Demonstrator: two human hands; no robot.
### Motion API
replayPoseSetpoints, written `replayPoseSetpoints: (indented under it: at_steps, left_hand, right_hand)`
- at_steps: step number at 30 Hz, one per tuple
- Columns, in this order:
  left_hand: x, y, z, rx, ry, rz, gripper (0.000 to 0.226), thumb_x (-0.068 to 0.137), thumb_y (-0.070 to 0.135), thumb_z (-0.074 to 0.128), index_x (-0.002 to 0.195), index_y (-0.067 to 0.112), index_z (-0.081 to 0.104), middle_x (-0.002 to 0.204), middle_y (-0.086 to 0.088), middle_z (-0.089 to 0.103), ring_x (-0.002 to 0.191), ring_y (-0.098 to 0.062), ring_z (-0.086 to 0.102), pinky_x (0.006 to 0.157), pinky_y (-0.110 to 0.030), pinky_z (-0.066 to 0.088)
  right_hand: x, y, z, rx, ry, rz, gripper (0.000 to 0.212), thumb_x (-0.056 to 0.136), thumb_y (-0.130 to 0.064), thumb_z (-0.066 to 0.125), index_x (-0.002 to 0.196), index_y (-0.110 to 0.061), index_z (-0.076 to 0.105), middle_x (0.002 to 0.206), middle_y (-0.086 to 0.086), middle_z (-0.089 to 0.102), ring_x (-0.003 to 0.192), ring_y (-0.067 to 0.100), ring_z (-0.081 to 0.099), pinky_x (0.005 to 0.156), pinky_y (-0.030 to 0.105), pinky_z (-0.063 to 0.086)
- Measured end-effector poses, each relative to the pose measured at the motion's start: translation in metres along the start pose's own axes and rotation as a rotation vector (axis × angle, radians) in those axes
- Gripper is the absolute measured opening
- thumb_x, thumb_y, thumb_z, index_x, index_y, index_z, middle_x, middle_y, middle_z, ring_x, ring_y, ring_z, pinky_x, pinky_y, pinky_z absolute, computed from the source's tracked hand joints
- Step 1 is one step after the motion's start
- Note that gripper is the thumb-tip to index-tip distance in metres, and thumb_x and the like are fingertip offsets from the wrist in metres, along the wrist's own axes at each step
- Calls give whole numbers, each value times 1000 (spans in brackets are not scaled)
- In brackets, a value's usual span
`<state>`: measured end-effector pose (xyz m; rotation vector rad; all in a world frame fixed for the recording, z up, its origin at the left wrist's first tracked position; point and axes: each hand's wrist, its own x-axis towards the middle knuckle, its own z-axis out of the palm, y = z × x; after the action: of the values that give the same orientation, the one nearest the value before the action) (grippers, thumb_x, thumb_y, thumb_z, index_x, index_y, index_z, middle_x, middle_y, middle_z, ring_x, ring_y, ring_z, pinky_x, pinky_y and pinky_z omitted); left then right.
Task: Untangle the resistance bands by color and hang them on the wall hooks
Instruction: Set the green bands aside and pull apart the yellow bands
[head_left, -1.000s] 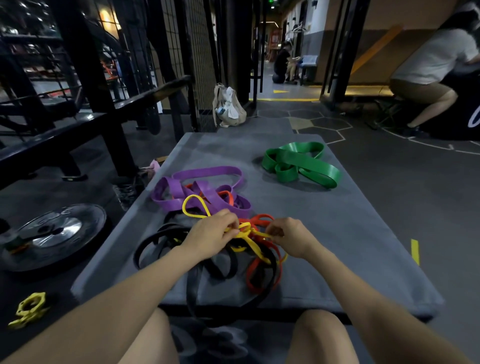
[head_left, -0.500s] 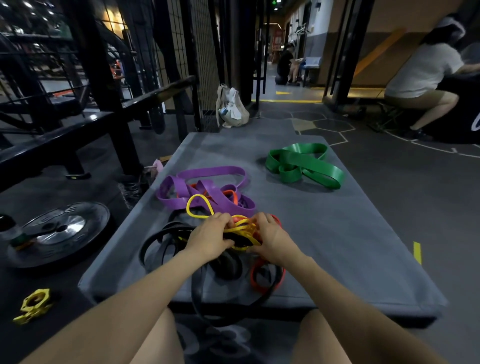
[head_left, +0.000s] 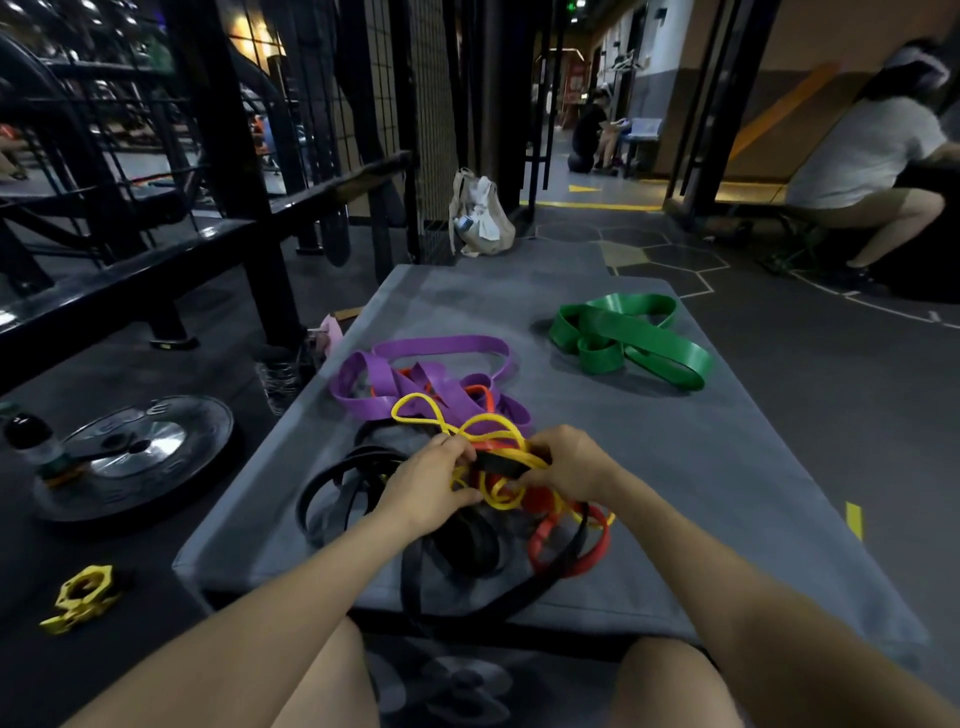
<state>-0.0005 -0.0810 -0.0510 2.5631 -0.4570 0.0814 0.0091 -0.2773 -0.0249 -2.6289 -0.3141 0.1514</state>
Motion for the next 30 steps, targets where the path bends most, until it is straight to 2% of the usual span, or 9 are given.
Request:
replayPoseSetpoints:
  at_steps: [5,9,15,18,22,24,26,28,30]
  left_hand:
    - [13,4,2,-190,45,-57,49,71,37,78,111,15,57,108,2,55,100,-13,57,89,-24,44]
    - [14,10,7,-329,85,-148,48,72,38,76,105,14,52,97,2,53,90,-14,53,83,-27,45]
    - [23,14,13,-514,109,-300,48,73,30,77,100,13,42,92,-5,62,84,-21,59,74,-28,45]
    - [26,18,11,-660,130,-326,39,73,15,77,86,14,41,75,2,54,69,-12,52,60,-15,40]
    - [31,13,4,-702,122,-331,36,73,9,77,73,19,42,72,-1,51,68,-15,48,59,-20,38]
    - [31,6,-9,-631,42,-286,32,74,9,76,75,18,45,71,0,51,67,-14,48,58,-18,37]
    - [30,3,-26,-433,-86,-216,23,77,14,74,79,14,52,68,2,53,61,-9,48,54,-15,35]
    - [29,2,-41,-150,-194,-150,14,81,20,70,84,10,61,65,2,55,57,-9,48,52,-16,35]
    - [29,4,-51,137,-253,-130,15,84,22,64,89,8,65,76,-5,62,69,-18,57,63,-24,42]
  right_hand:
    - [-4,-6,-17,428,-85,112,13,80,-12,70,70,-7,64,65,5,53,59,12,45,54,20,38]
    - [-3,-10,-17,629,-118,135,27,77,-10,72,89,12,63,78,18,61,73,25,55,75,43,49]
    - [-3,-13,-20,790,-108,143,12,81,-3,67,89,6,66,79,18,64,74,27,61,82,43,53]
    - [-2,-12,-23,713,-76,140,10,81,-6,69,84,4,67,78,17,64,73,26,60,81,43,53]
    - [5,-7,-24,490,48,140,32,77,-8,74,103,9,65,99,23,68,89,24,63,93,48,49]
    - [7,-3,-27,316,137,166,54,76,-15,76,122,6,56,119,19,63,110,25,60,97,37,47]
    - [7,-2,-27,232,201,149,54,76,-17,75,124,0,57,119,16,64,112,25,60,93,29,45]
    - [9,-6,-25,164,235,102,28,76,-14,74,102,-4,69,98,15,70,96,25,64,78,27,45]
    - [11,-10,-23,107,254,79,5,76,-13,71,76,-9,68,77,13,67,77,23,62,61,27,40]
